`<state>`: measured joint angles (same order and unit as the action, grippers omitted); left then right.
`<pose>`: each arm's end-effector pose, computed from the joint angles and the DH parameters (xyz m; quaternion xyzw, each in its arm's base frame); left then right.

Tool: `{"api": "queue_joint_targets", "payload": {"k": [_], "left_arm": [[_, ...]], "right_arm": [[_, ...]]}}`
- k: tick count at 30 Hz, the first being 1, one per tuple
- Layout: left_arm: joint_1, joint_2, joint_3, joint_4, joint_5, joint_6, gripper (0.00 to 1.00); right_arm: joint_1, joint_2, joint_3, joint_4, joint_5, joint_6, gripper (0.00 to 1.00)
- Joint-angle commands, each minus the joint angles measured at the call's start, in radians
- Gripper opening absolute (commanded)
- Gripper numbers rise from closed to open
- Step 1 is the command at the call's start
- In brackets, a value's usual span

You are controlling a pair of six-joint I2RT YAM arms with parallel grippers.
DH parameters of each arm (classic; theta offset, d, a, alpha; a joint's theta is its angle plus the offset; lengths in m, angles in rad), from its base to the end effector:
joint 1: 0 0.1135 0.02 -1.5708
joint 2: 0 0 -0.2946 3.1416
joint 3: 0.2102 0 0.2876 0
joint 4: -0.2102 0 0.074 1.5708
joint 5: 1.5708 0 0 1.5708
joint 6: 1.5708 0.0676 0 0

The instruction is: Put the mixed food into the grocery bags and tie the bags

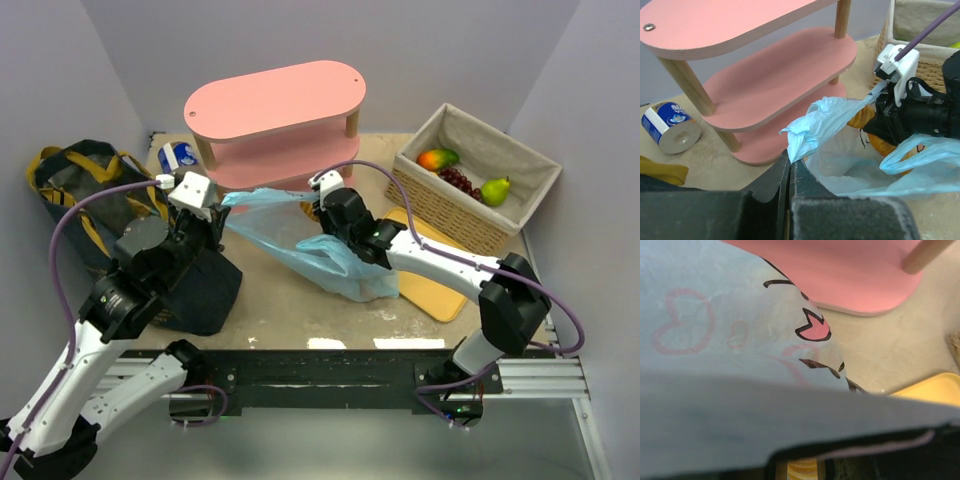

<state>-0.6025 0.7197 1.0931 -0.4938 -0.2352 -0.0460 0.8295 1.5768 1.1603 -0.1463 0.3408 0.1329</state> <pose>0.1549 -0.0874 0.4494 0.1293 0.7360 -0.1266 0.6524 0.3001 0.2943 0.2757 -0.2176 0.8391 0.0887 0.4906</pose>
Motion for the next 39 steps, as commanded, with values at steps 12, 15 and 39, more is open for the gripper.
{"api": "queue_joint_targets", "payload": {"k": [12,15,39], "left_arm": [[0.004,0.044,-0.039,0.167,0.043,0.067,0.00],[0.004,0.078,-0.039,0.195,0.027,0.077,0.00],[0.006,0.233,-0.278,0.619,-0.038,-0.024,0.00]], "right_arm": [[-0.003,-0.119,-0.013,0.047,-0.361,-0.127,0.92],[-0.003,-0.214,-0.031,0.040,-0.488,-0.182,0.95],[-0.772,0.178,0.435,0.042,-0.439,0.092,0.86]]}}
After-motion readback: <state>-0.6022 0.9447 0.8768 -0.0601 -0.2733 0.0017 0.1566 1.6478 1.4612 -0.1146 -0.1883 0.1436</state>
